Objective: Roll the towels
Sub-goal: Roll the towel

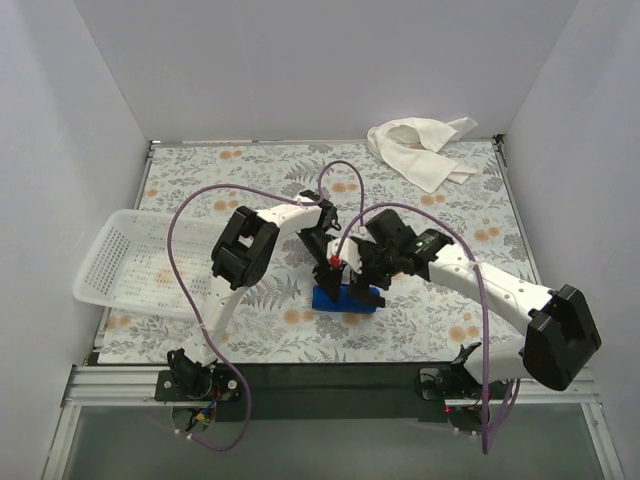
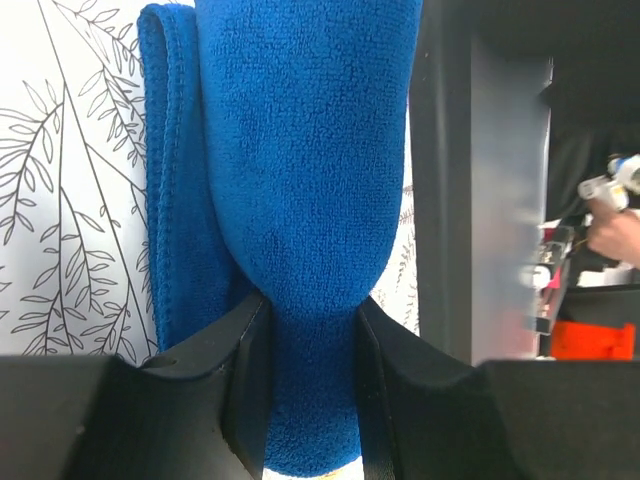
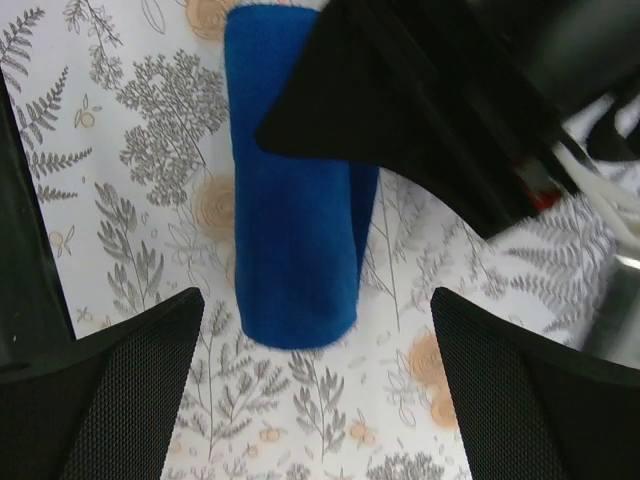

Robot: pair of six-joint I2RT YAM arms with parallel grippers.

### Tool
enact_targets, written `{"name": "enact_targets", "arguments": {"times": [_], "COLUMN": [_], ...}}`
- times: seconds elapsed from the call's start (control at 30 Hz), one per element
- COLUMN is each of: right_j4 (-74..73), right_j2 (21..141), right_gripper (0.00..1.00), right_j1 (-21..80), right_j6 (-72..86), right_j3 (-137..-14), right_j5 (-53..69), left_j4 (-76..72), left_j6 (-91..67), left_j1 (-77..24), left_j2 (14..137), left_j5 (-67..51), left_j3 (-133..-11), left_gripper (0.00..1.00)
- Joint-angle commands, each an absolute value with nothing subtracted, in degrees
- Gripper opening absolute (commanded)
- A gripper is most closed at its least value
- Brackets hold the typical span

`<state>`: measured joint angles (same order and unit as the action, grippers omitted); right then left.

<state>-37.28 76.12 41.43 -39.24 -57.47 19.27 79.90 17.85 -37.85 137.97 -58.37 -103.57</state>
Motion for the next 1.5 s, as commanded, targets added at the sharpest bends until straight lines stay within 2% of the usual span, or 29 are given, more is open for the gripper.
{"name": "enact_targets", "arguments": {"times": [0.0,0.2,0.33,0.47,0.57,0.6,0.73,0.9,1.03,1.1,1.17,1.27,1.33,1.37,1.47], "right_j4": [-28.75,-18.03,-14.07,-14.06,-14.15,-14.24,-18.17,-22.93,-28.80,-30.93,-33.83,-36.12,-38.39,-39.19,-41.04], "right_j2": [77.95,81.02,83.40,84.99,85.25,84.99,85.43,89.02,93.86,97.27,99.74,105.62,107.92,110.10,113.63], "right_gripper": [0.84,0.80,0.73,0.45,0.16,0.02,0.01,0.01,0.01,0.01,0.01,0.01,0.01,0.01,0.01], "right_j1": [47.36,51.85,53.08,53.44,53.26,53.17,52.39,49.23,43.88,41.93,39.65,37.18,35.61,35.16,34.10], "right_j6": [-36.57,-35.95,-37.35,-37.62,-37.88,-37.88,-38.06,-37.36,-36.65,-36.39,-36.30,-35.69,-35.68,-36.03,-36.21], "right_j3": [-53.54,-47.82,-45.71,-43.87,-41.67,-41.23,-40.87,-44.55,-49.72,-52.02,-55.09,-58.35,-59.93,-61.51,-62.93], "right_j5": [14.25,7.13,3.60,5.70,7.99,8.87,14.23,22.57,29.52,34.44,38.21,42.35,45.94,46.92,49.39], "left_j4": [71.37,71.10,71.37,70.58,67.86,66.89,59.62,45.02,34.30,33.58,32.79,32.08,29.55,28.66,26.81], "left_j6": [22.33,22.85,23.20,22.07,18.20,17.32,11.97,-4.86,-11.68,-9.94,-5.37,5.41,11.48,12.91,15.64], "left_j1": [-38.15,-37.35,-37.27,-36.39,-34.11,-33.14,-26.48,-18.03,-10.65,-10.11,-10.28,-14.48,-21.83,-24.06,-32.41], "left_j2": [144.05,143.96,144.05,143.88,142.56,140.64,133.00,119.57,109.80,102.97,97.59,82.24,75.88,70.72,65.76], "left_j5": [-44.91,-44.83,-44.74,-45.70,-48.15,-49.30,-57.03,-62.75,-60.39,-55.32,-51.96,-42.30,-34.59,-33.50,-30.68], "left_j3": [-101.87,-101.34,-101.43,-101.51,-101.16,-100.73,-98.36,-91.59,-88.34,-85.80,-82.02,-71.13,-60.24,-56.64,-48.44], "left_gripper": [0.28,0.31,0.31,0.33,0.40,0.45,0.55,0.63,0.64,0.65,0.65,0.65,0.69,0.72,0.75]}}
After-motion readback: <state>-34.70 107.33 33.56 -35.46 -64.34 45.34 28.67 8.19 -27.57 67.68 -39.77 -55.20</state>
